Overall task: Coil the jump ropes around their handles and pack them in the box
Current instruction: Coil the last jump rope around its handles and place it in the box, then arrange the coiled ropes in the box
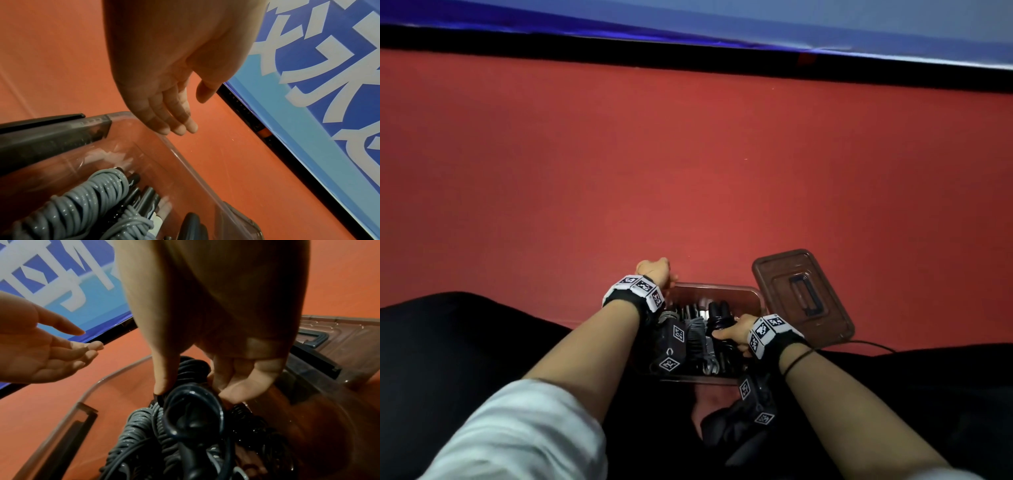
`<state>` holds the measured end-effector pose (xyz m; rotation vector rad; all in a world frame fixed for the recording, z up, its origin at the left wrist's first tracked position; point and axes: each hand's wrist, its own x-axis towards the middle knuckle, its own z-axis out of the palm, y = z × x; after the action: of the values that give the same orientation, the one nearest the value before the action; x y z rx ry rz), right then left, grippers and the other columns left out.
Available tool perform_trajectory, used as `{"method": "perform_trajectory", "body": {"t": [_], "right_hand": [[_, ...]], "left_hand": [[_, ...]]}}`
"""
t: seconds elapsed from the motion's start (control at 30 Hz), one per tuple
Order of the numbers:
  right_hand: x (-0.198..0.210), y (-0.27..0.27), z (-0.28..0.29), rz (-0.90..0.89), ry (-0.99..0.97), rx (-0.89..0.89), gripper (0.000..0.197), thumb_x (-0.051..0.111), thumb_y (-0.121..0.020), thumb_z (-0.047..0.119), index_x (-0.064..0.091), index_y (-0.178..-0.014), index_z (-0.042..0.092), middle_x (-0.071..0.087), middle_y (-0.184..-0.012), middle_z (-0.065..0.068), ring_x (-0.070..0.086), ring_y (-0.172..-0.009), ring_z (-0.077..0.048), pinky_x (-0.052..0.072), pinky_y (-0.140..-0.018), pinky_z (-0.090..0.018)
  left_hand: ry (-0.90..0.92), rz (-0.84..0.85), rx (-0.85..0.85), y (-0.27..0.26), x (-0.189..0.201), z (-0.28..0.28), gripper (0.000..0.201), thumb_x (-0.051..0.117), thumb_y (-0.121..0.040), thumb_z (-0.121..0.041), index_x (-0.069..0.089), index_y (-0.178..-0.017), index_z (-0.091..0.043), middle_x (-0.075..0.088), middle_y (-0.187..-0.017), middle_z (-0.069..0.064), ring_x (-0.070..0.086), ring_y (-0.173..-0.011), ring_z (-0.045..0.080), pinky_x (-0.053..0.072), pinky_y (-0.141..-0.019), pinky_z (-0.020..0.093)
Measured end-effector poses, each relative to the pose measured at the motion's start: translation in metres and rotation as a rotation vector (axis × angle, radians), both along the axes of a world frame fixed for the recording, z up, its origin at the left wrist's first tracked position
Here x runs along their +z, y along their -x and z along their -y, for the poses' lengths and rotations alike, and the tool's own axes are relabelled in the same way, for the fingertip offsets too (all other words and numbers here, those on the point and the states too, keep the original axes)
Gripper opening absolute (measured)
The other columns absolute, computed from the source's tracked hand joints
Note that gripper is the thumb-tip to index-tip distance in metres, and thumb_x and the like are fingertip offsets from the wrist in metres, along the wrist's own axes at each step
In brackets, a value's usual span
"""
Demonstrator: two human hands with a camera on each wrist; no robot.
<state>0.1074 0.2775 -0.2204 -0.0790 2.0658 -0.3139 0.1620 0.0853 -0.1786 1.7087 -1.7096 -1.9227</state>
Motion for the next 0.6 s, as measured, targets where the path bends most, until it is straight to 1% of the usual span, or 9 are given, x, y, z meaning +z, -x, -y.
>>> {"method": "perform_trajectory", "body": {"t": [0.07, 0.13, 0.17, 0.27, 0.33, 0.4, 0.5, 0.57, 0.6], "right_hand": [[-0.036, 0.013, -0.001, -0.047, -0.020, 0.035, 0.076, 0.070, -0.034, 0.076, 0.058, -0.085, 0.021, 0.052, -0.072, -0.005, 0.050, -0.066, -0.024, 0.046, -0.071, -0.036], [-0.047, 0.016, 0.002, -0.071, -0.027, 0.049, 0.064, 0.073, -0.048, 0.070, 0.061, -0.085, 0.019, 0.061, -0.085, -0.007, 0.056, -0.078, -0.025, 0.052, -0.082, -0.037], [-0.032, 0.012, 0.003, -0.063, -0.019, 0.061, 0.057, 0.074, -0.058, 0.065, 0.062, -0.087, 0.017, 0.064, -0.091, -0.008, 0.059, -0.083, -0.025, 0.053, -0.086, -0.037], [-0.007, 0.001, 0.006, -0.036, 0.033, 0.058, 0.053, 0.072, -0.083, 0.036, 0.060, -0.124, 0.006, 0.060, -0.126, -0.015, 0.060, -0.106, -0.027, 0.050, -0.096, -0.036], [-0.009, 0.003, 0.005, -0.087, -0.036, 0.154, 0.046, 0.065, -0.091, 0.022, 0.054, -0.135, 0.009, 0.050, -0.137, -0.010, 0.054, -0.123, -0.031, 0.047, -0.100, -0.039], [-0.010, 0.003, 0.005, -0.163, -0.042, 0.198, 0.044, 0.061, -0.094, 0.022, 0.053, -0.136, 0.009, 0.047, -0.142, -0.012, 0.052, -0.127, -0.034, 0.047, -0.101, -0.041], [-0.007, 0.004, 0.007, -0.122, 0.012, 0.165, 0.042, 0.056, -0.096, 0.019, 0.051, -0.135, 0.003, 0.051, -0.140, -0.018, 0.052, -0.127, -0.033, 0.046, -0.100, -0.036], [0.002, 0.015, 0.008, -0.076, 0.110, -0.005, 0.031, 0.058, -0.095, 0.018, 0.060, -0.121, 0.003, 0.059, -0.125, -0.012, 0.058, -0.117, -0.028, 0.047, -0.088, -0.029], [0.006, 0.019, 0.009, -0.063, 0.182, -0.096, 0.016, 0.059, -0.092, 0.016, 0.064, -0.105, 0.008, 0.063, -0.108, -0.010, 0.063, -0.100, -0.024, 0.047, -0.077, -0.028]], "left_hand": [[-0.006, 0.001, 0.011, 0.000, -0.003, 0.000, 0.041, 0.046, -0.095, -0.018, 0.053, -0.129, 0.004, 0.065, -0.061, 0.007, 0.050, -0.034, 0.016, 0.035, -0.039, 0.015], [-0.016, 0.007, 0.016, 0.002, -0.005, 0.000, 0.039, 0.046, -0.095, -0.019, 0.055, -0.126, 0.002, 0.066, -0.068, 0.008, 0.051, -0.040, 0.018, 0.036, -0.038, 0.015], [-0.022, 0.009, 0.014, 0.003, -0.006, -0.001, 0.039, 0.046, -0.095, -0.019, 0.054, -0.127, 0.001, 0.067, -0.070, 0.008, 0.052, -0.042, 0.018, 0.036, -0.038, 0.015], [-0.060, 0.006, 0.000, 0.007, -0.011, -0.005, 0.041, 0.046, -0.095, -0.020, 0.052, -0.130, 0.000, 0.068, -0.070, 0.006, 0.053, -0.047, 0.020, 0.041, -0.045, 0.021], [-0.063, 0.003, -0.006, 0.008, -0.015, -0.007, 0.044, 0.046, -0.096, -0.020, 0.048, -0.134, 0.000, 0.066, -0.068, 0.006, 0.053, -0.047, 0.019, 0.040, -0.044, 0.021], [-0.057, 0.001, -0.008, 0.009, -0.016, -0.009, 0.045, 0.046, -0.096, -0.020, 0.046, -0.137, 0.000, 0.064, -0.066, 0.006, 0.051, -0.046, 0.018, 0.038, -0.040, 0.017], [-0.049, 0.007, -0.021, 0.008, -0.016, -0.009, 0.044, 0.046, -0.097, -0.018, 0.046, -0.137, 0.001, 0.064, -0.067, 0.006, 0.052, -0.048, 0.017, 0.037, -0.037, 0.015], [-0.045, 0.007, -0.021, 0.008, -0.015, -0.008, 0.045, 0.046, -0.097, -0.017, 0.045, -0.138, 0.001, 0.064, -0.067, 0.006, 0.051, -0.049, 0.017, 0.037, -0.038, 0.016], [-0.043, 0.008, -0.023, 0.008, -0.015, -0.008, 0.045, 0.046, -0.097, -0.017, 0.044, -0.138, 0.001, 0.064, -0.067, 0.006, 0.051, -0.048, 0.017, 0.037, -0.037, 0.016]]}}
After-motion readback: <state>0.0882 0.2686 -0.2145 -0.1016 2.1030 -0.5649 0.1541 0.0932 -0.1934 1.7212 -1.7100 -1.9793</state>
